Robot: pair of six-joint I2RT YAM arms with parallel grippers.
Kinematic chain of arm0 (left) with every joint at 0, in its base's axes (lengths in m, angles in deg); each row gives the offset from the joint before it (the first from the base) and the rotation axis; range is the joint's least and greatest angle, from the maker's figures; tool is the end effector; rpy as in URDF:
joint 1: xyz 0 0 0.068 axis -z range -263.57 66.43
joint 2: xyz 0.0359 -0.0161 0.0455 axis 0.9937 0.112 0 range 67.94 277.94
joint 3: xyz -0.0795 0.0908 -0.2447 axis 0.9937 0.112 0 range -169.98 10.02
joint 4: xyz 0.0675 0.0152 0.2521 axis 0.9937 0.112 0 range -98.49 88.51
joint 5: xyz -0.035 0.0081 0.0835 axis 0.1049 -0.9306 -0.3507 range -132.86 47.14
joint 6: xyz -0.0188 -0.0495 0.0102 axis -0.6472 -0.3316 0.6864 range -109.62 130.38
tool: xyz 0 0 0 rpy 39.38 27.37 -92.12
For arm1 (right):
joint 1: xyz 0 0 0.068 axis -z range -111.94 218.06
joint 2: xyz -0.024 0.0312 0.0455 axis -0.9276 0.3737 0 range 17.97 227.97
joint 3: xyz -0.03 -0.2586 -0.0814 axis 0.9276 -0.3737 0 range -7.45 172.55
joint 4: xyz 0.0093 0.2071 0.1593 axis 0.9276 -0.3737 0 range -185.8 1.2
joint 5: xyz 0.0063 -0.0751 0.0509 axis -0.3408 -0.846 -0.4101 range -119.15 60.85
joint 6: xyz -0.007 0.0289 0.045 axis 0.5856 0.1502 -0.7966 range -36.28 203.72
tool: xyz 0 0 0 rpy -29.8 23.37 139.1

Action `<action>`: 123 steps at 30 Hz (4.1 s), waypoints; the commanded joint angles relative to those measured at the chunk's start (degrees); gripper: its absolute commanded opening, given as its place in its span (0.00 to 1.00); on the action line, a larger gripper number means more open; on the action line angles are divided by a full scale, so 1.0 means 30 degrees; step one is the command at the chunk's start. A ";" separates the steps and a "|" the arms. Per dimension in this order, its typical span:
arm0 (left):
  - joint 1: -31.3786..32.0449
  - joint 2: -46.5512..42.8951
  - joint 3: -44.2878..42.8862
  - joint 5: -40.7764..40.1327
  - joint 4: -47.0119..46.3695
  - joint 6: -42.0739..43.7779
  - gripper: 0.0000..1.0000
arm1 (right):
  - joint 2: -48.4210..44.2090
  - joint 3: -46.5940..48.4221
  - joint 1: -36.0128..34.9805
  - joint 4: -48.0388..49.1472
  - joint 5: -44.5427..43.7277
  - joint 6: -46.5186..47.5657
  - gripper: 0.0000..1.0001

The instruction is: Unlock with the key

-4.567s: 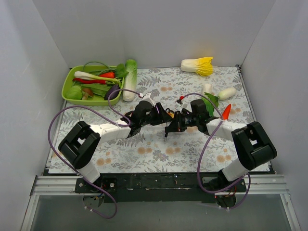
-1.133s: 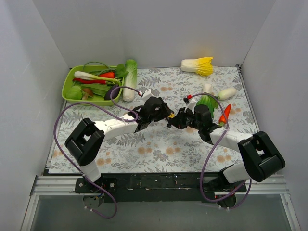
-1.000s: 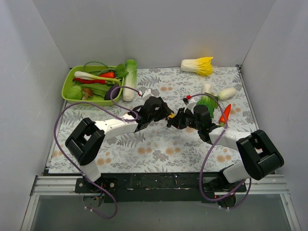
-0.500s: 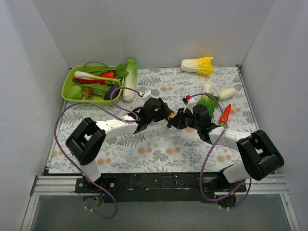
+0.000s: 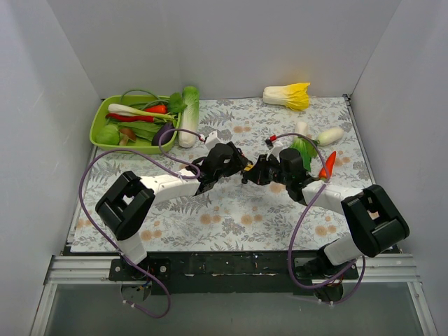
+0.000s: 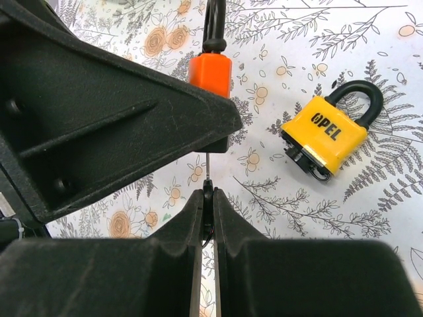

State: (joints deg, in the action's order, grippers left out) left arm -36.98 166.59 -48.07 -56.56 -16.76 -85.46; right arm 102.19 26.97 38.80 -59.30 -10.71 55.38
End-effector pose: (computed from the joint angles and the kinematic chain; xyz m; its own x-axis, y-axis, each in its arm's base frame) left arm 0.2649 -0.2678 0.2028 -0.5280 -0.8483 -0.0398 -0.4230 0.3034 -0.8538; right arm 0.2549 0.1556 0.1902 -0.6095 0.1749 -0.7733 -0.4920 0.6814 0.5419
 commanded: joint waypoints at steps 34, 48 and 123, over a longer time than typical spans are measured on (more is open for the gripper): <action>0.2312 -0.2854 0.2838 0.5559 -0.4300 0.1385 0.00 | -0.1121 0.0774 0.2223 0.7424 -0.0697 -0.2565 0.01; 0.2312 -0.4319 0.4185 0.7756 -0.8462 0.3115 0.00 | -0.3172 0.1302 0.2750 0.6985 0.0446 -0.3767 0.01; -0.8498 -0.6985 0.4157 3.0640 -0.4420 0.9385 0.00 | -0.0595 0.8949 -0.0472 -0.2273 1.5768 0.2912 0.76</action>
State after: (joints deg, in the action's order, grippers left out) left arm -62.47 147.03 -35.30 34.32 -29.46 -57.98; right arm 100.22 50.66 38.52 -66.06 36.59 62.73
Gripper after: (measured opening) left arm 0.478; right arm 0.770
